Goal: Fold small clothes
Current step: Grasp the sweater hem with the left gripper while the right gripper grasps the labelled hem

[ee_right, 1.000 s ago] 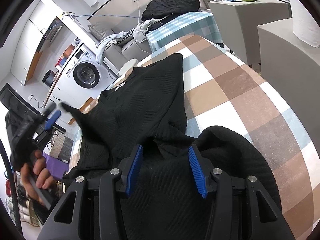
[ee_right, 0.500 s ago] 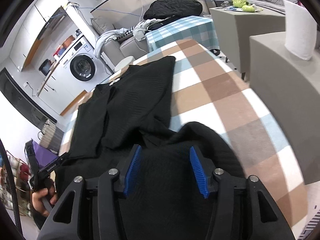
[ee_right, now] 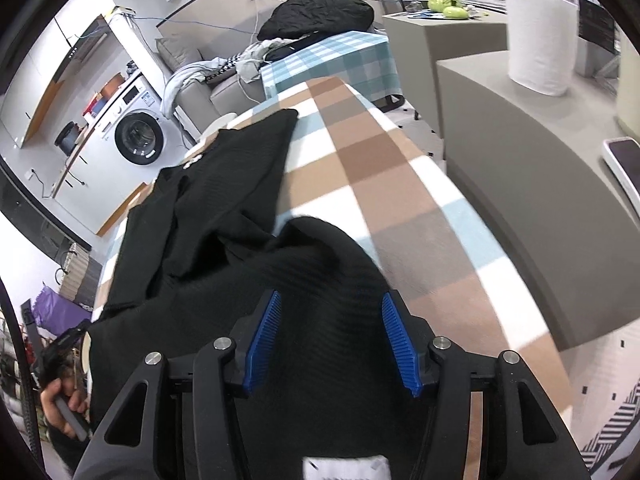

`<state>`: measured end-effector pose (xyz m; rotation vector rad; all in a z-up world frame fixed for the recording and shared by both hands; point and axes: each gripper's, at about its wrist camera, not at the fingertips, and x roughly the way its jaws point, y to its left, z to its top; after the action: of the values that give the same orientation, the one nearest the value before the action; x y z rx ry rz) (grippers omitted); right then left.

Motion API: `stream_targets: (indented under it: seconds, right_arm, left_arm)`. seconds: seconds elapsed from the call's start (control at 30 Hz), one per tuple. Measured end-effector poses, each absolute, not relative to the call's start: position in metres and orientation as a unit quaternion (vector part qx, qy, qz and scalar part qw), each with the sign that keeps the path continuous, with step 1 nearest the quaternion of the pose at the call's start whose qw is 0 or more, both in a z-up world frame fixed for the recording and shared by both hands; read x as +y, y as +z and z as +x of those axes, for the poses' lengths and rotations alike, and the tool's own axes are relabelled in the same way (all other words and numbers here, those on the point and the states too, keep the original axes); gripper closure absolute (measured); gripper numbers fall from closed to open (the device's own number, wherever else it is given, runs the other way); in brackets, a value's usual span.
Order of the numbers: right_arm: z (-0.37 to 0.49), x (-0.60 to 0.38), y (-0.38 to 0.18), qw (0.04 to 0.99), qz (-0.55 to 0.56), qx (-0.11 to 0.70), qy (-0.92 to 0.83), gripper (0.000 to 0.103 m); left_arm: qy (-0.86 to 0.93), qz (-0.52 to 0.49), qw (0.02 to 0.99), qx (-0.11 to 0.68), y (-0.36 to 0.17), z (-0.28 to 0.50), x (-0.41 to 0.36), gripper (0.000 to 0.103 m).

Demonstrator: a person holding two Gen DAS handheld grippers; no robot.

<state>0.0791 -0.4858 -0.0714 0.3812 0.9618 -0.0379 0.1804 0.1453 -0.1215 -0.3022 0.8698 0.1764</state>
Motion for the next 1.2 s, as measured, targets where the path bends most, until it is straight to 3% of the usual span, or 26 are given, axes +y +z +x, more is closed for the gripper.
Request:
stream_targets:
  seconds: [0.03, 0.1, 0.5, 0.57, 0.6, 0.63, 0.67, 0.7, 1.2]
  right_arm:
    - [0.073, -0.489, -0.074, 0.867, 0.179, 0.464, -0.022, 0.049]
    - [0.063, -0.493, -0.078, 0.865, 0.178, 0.469, -0.02, 0.048]
    - [0.056, -0.494, -0.104, 0.866, 0.161, 0.474, 0.009, 0.049]
    - [0.062, -0.485, -0.101, 0.87, 0.153, 0.469, 0.027, 0.055]
    - [0.065, -0.479, -0.1, 0.872, 0.145, 0.466, 0.037, 0.065]
    - [0.069, -0.474, -0.099, 0.873, 0.14, 0.464, 0.045, 0.07]
    - [0.073, -0.47, -0.098, 0.874, 0.139, 0.462, 0.055, 0.082]
    - [0.075, -0.466, -0.098, 0.875, 0.139, 0.461, 0.062, 0.093]
    - [0.024, -0.489, -0.093, 0.866, 0.163, 0.466, 0.076, 0.097]
  left_arm:
    - [0.086, -0.149, 0.894, 0.415, -0.12, 0.171, 0.146, 0.054]
    - [0.076, -0.159, 0.895, 0.411, -0.118, 0.148, 0.148, 0.046]
    - [0.063, -0.138, 0.882, 0.446, -0.146, 0.098, 0.13, 0.042]
    - [0.061, -0.132, 0.883, 0.446, -0.146, 0.099, 0.126, 0.043]
    - [0.06, -0.129, 0.884, 0.446, -0.147, 0.103, 0.125, 0.05]
    - [0.059, -0.119, 0.885, 0.447, -0.146, 0.103, 0.122, 0.067]
    - [0.054, -0.114, 0.885, 0.448, -0.146, 0.106, 0.12, 0.079]
    - [0.048, -0.112, 0.885, 0.45, -0.146, 0.106, 0.118, 0.098]
    - [0.043, -0.123, 0.896, 0.424, -0.126, 0.038, 0.116, 0.099]
